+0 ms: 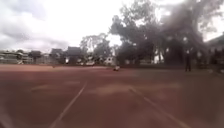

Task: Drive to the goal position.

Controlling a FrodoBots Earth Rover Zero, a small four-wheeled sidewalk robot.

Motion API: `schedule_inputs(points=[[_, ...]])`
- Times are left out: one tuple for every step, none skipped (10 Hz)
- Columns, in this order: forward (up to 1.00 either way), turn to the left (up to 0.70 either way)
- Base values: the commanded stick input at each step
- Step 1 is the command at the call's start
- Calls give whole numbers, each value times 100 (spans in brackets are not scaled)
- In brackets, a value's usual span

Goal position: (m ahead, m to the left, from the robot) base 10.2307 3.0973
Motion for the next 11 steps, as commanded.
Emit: schedule_inputs(points=[[85, 0], [85, 0], [85, 0], [85, 0], [85, 0], [85, 0], [85, 0], [85, 0], [85, 0], [85, 0], [85, 0]])
